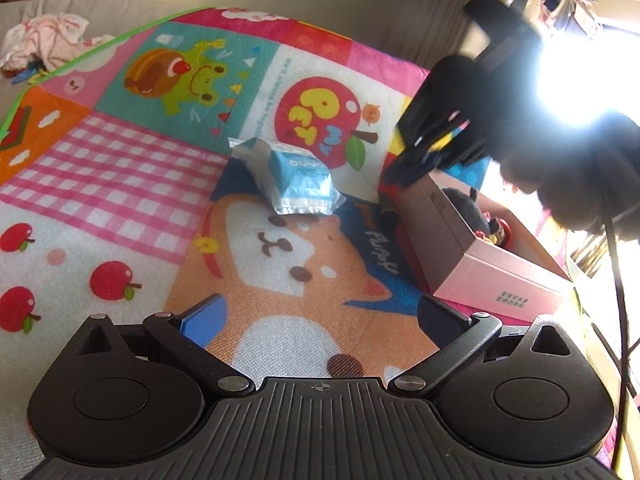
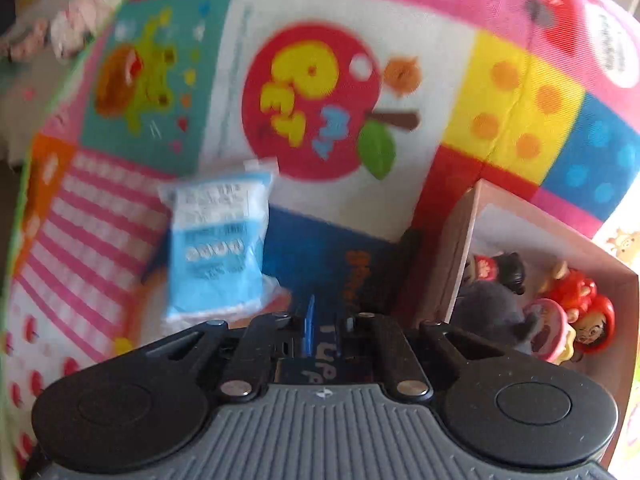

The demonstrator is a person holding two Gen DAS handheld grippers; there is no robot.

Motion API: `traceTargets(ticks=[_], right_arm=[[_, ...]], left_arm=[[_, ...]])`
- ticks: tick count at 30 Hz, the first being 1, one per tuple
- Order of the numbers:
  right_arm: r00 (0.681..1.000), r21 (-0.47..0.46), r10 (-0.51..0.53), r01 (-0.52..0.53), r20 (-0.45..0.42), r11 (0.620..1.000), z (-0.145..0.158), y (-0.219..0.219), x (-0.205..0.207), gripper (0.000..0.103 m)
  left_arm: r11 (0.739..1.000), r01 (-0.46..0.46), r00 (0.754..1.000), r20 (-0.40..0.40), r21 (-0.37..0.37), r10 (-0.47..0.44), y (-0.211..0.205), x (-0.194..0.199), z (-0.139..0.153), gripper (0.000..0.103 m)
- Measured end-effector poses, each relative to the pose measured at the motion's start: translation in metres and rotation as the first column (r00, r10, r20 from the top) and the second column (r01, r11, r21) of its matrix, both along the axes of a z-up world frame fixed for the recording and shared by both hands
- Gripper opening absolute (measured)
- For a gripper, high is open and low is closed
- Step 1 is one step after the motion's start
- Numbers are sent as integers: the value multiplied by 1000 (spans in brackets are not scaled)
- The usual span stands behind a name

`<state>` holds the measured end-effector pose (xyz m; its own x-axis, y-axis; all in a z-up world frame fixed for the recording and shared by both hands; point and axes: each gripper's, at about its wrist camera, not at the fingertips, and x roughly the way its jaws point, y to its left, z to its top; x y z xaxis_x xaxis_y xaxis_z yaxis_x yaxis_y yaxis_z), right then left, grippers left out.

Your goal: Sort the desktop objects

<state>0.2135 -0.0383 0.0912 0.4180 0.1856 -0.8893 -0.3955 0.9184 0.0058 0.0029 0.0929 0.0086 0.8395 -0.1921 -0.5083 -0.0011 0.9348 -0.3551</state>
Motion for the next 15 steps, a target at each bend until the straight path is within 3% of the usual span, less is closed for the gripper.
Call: traceTargets(ticks=[3,8,10,15], right_arm=[[998,-75,-37,40,52,996,6,-3,1,13],[997,-141,-71,72,17,987,-18,2,23,13],[996,-191,-85,87,21,978,-28,10,29,21],[996,-287,-45,66,79,956,-37,27,34,26]], left_arm=[[1000,0,1000,0,3,0,-1,0,0,103],[1000,-2,1000,-7,-10,2,2,0,-1,103],[1000,-4,1000,-10,-16,3,3,1,-1,103],[999,-4,1000,-16,-36,3,6,2,-2,103]])
